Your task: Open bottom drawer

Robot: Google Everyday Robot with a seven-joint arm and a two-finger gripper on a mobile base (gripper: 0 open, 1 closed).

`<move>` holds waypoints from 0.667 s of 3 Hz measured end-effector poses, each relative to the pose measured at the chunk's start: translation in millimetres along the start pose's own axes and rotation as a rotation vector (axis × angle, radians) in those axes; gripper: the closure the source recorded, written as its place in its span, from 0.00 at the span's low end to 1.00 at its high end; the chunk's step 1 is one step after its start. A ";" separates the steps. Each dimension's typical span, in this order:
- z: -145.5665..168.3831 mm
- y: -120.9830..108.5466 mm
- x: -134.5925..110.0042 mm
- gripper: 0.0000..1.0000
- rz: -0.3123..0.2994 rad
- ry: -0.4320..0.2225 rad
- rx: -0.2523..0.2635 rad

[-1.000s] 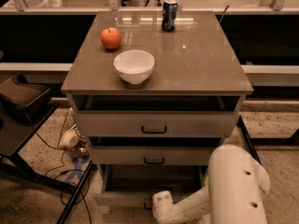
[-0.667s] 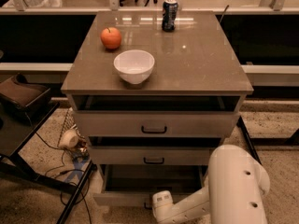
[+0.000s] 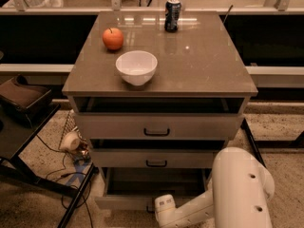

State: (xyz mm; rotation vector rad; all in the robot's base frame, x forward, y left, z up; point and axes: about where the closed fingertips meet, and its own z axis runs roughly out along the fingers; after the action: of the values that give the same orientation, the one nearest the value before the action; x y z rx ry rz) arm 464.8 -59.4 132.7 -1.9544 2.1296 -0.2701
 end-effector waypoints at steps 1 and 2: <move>-3.1 -0.9 -1.2 1.00 -0.007 0.004 0.010; -2.8 -0.8 -1.2 1.00 -0.007 0.004 0.010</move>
Offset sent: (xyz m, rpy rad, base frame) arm 0.0019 0.0499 0.2682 -0.3201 -0.3853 0.1817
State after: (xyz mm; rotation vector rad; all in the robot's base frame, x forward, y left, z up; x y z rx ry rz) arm 464.9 -58.4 135.6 -1.9582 2.1198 -0.2858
